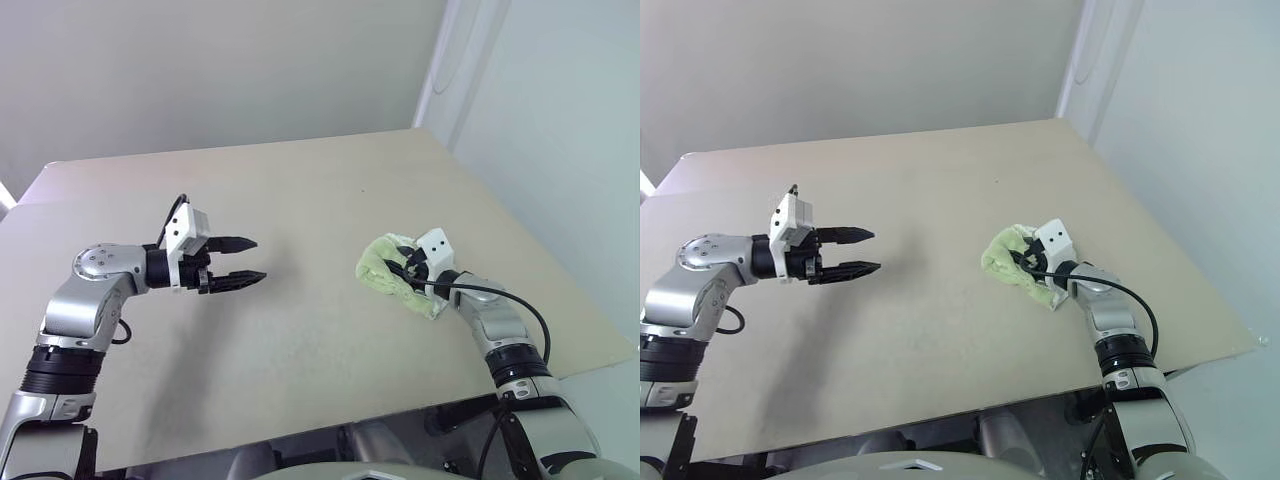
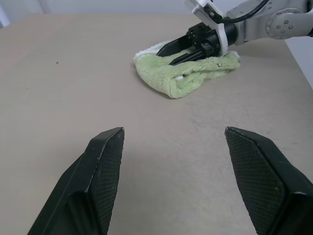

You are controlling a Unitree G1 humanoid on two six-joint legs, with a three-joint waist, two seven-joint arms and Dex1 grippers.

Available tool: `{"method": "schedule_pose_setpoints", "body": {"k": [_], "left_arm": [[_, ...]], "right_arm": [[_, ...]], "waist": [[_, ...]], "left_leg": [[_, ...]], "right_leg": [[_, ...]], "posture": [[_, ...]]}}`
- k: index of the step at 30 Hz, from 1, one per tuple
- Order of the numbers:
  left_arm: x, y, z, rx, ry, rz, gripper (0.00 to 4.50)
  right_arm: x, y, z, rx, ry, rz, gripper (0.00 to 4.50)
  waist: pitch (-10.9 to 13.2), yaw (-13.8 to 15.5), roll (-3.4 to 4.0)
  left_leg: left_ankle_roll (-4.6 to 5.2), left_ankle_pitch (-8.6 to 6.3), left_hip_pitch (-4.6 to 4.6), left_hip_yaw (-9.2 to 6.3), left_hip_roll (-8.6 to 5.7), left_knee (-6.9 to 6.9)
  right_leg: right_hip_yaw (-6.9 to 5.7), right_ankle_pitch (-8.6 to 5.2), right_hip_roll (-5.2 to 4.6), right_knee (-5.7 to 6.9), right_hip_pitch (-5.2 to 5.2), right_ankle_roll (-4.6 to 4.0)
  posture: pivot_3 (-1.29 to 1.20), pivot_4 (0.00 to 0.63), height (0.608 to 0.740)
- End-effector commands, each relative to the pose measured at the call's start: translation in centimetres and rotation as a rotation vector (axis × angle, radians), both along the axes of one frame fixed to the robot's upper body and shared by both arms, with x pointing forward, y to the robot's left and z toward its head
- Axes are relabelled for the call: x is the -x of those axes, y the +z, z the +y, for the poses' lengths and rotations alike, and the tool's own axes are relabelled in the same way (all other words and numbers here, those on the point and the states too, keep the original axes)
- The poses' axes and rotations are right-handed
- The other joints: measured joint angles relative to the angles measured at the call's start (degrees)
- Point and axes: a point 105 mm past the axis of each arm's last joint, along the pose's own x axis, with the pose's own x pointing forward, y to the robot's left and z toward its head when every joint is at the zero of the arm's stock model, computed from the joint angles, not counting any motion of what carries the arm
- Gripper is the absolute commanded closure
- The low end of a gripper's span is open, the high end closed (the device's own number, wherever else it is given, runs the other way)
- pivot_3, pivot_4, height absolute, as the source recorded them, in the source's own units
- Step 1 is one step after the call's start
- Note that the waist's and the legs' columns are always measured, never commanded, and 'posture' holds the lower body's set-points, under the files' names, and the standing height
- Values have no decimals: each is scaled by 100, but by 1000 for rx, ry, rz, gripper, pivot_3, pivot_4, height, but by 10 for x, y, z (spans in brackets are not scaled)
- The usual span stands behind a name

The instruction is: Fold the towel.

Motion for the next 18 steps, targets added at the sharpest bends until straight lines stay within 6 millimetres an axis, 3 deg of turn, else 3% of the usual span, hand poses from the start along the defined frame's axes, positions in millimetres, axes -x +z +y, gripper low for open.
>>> {"method": "schedule_pose_setpoints", "body": {"k": [1, 6, 8, 12, 15, 18], "left_arm": [[-1, 20, 4, 18, 1, -60, 1010], [-4, 24, 10, 29, 18, -57, 1010], [-6, 25, 13, 29, 23, -62, 1010], [-15, 25, 16, 39, 46, -70, 1010], [-19, 25, 20, 37, 56, -77, 1010], [-20, 22, 20, 32, 64, -79, 1010]], "right_arm": [[6, 36, -4, -98, 42, -23, 2035], [38, 106, 5, -215, 207, -105, 2035], [52, 121, 9, -192, 264, -131, 1431], [74, 124, 12, -95, 339, -108, 33], [79, 111, 12, -15, 350, -57, 33], [76, 95, -3, 66, 290, 0, 33]], "waist": [[4, 22, 7], [13, 75, 27], [12, 76, 27], [11, 76, 25], [11, 61, 24], [11, 75, 24]], "left_leg": [[0, 0, -6, -1, 0, 0], [0, 0, -25, -5, 0, -2], [1, 0, -24, -7, 0, -5], [1, 0, -22, -6, 0, -4], [0, 0, -22, 2, -1, -1], [0, 0, -20, 6, -1, -1]], "right_leg": [[0, 0, 0, 0, -7, 0], [-4, 13, -1, 4, -61, 24], [-7, 11, 0, 2, -61, 26], [-10, 1, 0, -1, -56, 11], [-3, -2, -1, -2, -55, 5], [0, -2, -1, -2, -53, 5]], "posture": [[0, 0, 712], [0, 0, 712], [0, 0, 712], [0, 0, 712], [0, 0, 712], [0, 0, 712]]}}
